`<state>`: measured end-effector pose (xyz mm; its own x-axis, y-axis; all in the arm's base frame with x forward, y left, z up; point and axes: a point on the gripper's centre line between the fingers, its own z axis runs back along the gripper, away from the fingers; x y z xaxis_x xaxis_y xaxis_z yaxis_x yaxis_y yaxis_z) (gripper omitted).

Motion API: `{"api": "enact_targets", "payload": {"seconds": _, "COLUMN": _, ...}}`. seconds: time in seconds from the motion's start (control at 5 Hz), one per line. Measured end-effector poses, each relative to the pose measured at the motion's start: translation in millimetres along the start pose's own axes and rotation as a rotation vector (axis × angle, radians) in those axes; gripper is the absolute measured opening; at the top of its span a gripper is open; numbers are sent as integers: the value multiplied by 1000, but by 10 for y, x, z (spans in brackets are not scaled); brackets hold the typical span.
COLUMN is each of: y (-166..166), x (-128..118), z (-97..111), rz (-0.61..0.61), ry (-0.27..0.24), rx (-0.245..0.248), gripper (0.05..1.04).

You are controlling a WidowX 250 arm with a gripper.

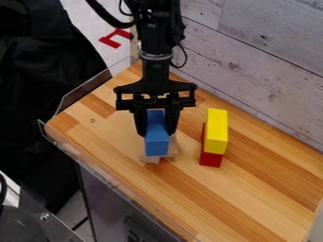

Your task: Move the blue block on top of the uncolored cubes

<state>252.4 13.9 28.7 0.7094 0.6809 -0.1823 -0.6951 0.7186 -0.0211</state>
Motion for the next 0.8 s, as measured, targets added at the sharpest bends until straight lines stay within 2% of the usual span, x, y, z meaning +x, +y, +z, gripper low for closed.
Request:
{"api": "enact_targets", "payload": {"seconds": 0.2, "y": -8, "x": -1, "z": -4, "rz": -6, "ry": 0, "rx": -3, "gripper": 571}}
{"api": "enact_targets", "payload": {"seconds": 0.4, "y": -7, "x": -5, "z": 3, "rz": -9, "ry": 3, "rx": -1, "gripper": 873}}
{"api": "enact_targets", "payload": {"seconds": 0.6, "y": -8, "x": -10, "z": -1, "rz": -3, "ry": 7, "rx": -2, "gripper": 1009}}
{"api": "enact_targets", "payload": {"seconds": 0.8, "y": -28, "x": -2, "z": 120, "rz": -1, "ry": -27, "rx": -33, "gripper": 1001}}
